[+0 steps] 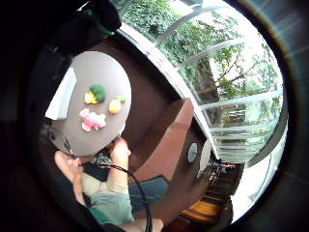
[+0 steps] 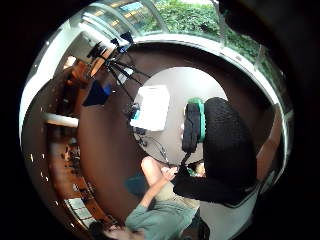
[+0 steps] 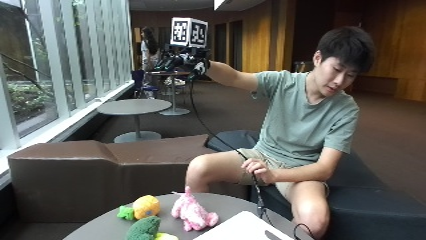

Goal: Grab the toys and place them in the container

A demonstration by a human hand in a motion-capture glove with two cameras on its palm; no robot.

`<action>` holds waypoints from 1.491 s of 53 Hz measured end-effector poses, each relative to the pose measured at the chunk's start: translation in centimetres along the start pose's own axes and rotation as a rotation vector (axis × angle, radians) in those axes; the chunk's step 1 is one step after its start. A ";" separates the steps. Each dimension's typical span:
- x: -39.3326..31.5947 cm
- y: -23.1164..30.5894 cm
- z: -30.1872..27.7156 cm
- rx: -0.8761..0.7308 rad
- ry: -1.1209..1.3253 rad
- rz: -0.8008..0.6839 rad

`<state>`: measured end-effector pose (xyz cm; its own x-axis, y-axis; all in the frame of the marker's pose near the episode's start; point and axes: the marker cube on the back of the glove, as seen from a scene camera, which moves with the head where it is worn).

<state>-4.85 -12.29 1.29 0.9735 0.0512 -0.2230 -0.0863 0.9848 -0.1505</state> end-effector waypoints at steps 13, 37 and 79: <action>-2.9 -4.5 3.1 -0.073 0.023 0.014; -7.5 -12.8 12.0 -0.268 0.008 -0.048; -6.4 -15.2 47.0 -0.647 -0.001 0.046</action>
<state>0.18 -19.79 50.25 0.9660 0.0915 -0.2419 -0.2378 0.6825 -0.6911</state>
